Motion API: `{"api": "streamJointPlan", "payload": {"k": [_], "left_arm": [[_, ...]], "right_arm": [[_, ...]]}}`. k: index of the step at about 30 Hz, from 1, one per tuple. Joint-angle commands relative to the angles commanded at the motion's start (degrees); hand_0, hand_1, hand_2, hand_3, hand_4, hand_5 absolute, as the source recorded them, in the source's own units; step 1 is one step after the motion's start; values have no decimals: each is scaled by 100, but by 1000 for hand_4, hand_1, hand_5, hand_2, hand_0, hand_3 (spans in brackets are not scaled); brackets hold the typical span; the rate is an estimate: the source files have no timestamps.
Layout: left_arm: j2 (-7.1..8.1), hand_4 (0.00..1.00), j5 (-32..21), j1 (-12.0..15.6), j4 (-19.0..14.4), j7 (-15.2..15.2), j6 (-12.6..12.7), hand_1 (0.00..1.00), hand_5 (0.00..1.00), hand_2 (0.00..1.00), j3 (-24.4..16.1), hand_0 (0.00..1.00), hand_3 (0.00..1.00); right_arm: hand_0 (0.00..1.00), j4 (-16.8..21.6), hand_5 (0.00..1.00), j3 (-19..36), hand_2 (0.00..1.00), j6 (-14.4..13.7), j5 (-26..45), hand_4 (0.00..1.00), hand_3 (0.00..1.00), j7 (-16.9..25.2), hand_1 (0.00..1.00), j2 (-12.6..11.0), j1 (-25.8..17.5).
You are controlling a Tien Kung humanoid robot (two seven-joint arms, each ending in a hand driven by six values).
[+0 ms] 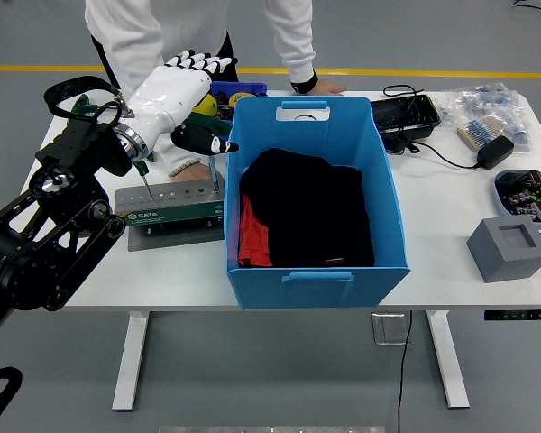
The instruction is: Lift tool from toolbox,place it in box,lift tool from toolbox,place it in box
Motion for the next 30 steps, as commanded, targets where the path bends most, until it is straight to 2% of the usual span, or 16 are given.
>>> {"api": "streamJointPlan", "payload": {"k": [2, 3, 8, 9, 14, 15, 20, 21, 26, 27, 30], "left_arm": [[-15, 998, 7, -96, 175, -6, -58, 998, 424, 998, 100, 992, 998], [-28, 998, 9, -131, 245, -8, -75, 929, 415, 921, 136, 954, 939], [-153, 998, -4, -296, 654, -28, -52, 929, 415, 921, 268, 954, 939], [-174, 998, -8, -326, 738, -29, -45, 855, 414, 852, 293, 937, 885], [-225, 998, 18, -481, 1097, -44, 25, 855, 414, 852, 457, 937, 885], [-234, 998, 47, -516, 1172, -53, 56, 744, 414, 743, 486, 833, 787], [-273, 998, 58, -622, 1421, -76, 181, 744, 414, 743, 541, 833, 787], [-275, 998, 58, -640, 1456, -78, 191, 668, 411, 669, 552, 733, 724], [-271, 998, 58, -738, 1675, -96, 227, 668, 411, 669, 642, 733, 724], [-269, 998, 58, -758, 1727, -100, 236, 580, 413, 571, 664, 637, 642], [-273, 998, 58, -790, 1835, -106, 268, 580, 413, 571, 691, 637, 642]], "right_arm": [[683, 0, 694, -5, 728, 0, -8, 769, 573, -7, 664, 0, -2], [683, 0, 693, -6, 728, 1, -14, 769, 573, -10, 663, 0, -4], [683, 0, 693, -16, 728, 4, -52, 769, 573, -30, 663, 0, -10], [684, 0, 692, -20, 728, 3, -59, 769, 573, -35, 664, 0, -11], [684, 0, 692, -46, 728, 4, -58, 769, 573, -44, 664, -2, -13], [683, 0, 692, -48, 728, 4, -61, 769, 574, -47, 663, -3, -13], [683, 0, 692, -73, 728, 3, -40, 769, 574, -47, 663, -7, -9], [683, 0, 692, -75, 728, 3, -40, 770, 574, -47, 664, -8, -6], [683, 0, 692, -99, 728, 3, 5, 770, 574, -37, 664, -15, 12], [683, 0, 692, -103, 729, 3, 14, 771, 574, -35, 664, -17, 18], [683, 0, 692, -113, 729, 5, 29, 771, 574, -32, 664, -22, 27]]}}
